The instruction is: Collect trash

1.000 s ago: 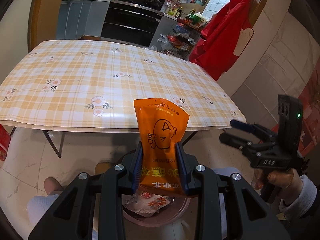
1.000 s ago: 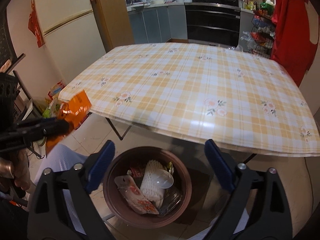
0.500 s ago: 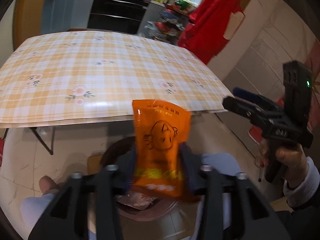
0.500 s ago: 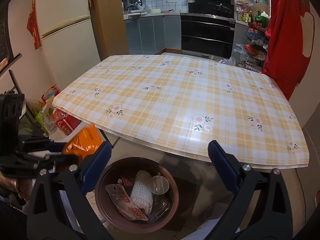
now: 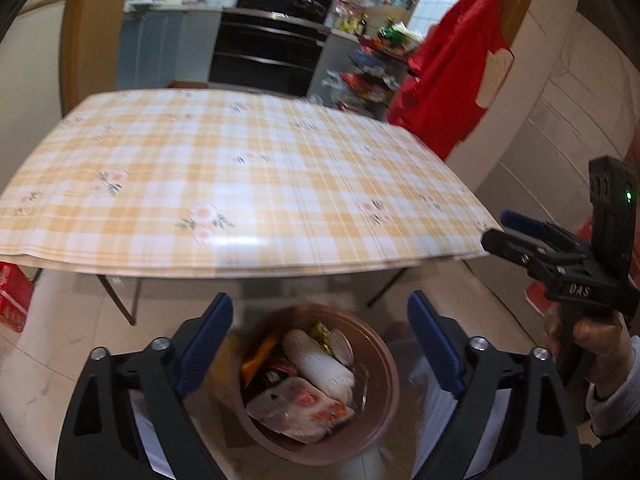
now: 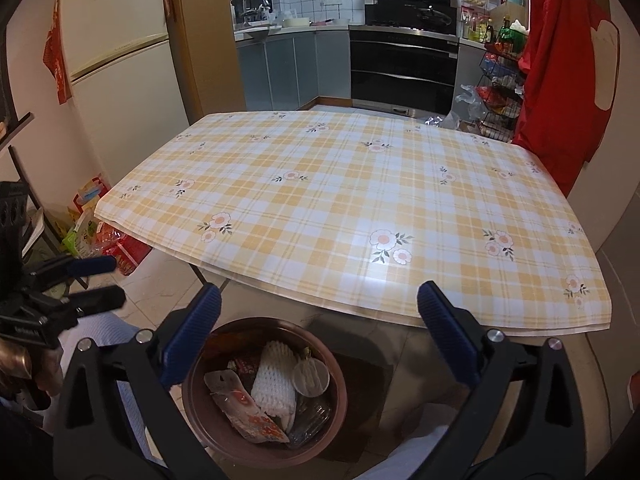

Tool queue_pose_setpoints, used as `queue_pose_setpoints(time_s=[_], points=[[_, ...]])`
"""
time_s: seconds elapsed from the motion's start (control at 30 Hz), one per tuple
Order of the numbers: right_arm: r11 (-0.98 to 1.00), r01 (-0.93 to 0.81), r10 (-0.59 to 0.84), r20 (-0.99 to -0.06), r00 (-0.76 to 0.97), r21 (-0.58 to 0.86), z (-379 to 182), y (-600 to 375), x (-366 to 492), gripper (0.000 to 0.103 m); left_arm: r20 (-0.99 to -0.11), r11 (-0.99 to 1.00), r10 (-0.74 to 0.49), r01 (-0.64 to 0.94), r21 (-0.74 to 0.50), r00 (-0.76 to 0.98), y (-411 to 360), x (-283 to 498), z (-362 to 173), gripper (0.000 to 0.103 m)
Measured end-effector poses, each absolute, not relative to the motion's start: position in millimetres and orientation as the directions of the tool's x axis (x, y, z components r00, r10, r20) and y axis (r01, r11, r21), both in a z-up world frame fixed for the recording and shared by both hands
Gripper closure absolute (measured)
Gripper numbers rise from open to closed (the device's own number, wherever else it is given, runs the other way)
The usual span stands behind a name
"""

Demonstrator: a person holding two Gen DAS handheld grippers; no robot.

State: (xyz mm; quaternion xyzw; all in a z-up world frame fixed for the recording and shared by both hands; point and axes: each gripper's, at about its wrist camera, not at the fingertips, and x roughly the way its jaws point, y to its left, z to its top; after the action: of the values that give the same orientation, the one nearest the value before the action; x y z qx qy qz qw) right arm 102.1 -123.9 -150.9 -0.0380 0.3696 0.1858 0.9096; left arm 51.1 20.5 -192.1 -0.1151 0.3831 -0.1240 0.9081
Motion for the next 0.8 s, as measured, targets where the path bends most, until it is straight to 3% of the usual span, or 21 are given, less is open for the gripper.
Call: queue_pose_setpoints(time_s=[0.3,0.5,0.8], points=[[0.937,-0.346,0.287,-0.654,0.7,0.041,-124,-125,103,0.006,-0.605,0.969,-0.231,0.125,-0.213,0.762,26,53,-155,0.006],[0.946,-0.322,0.279,-0.609,0.742,0.041,-86,-133,104,0.006,-0.541,0.993,-0.118,0.091,-0.076,0.833,21,56,-116,0.006],[0.958,-0.283,0.262,-0.521,0.813,0.04,-32,-148,96,0.006,-0.432,0.991,-0.135,0.115,-0.072,0.892,21,59,-57,0.006]])
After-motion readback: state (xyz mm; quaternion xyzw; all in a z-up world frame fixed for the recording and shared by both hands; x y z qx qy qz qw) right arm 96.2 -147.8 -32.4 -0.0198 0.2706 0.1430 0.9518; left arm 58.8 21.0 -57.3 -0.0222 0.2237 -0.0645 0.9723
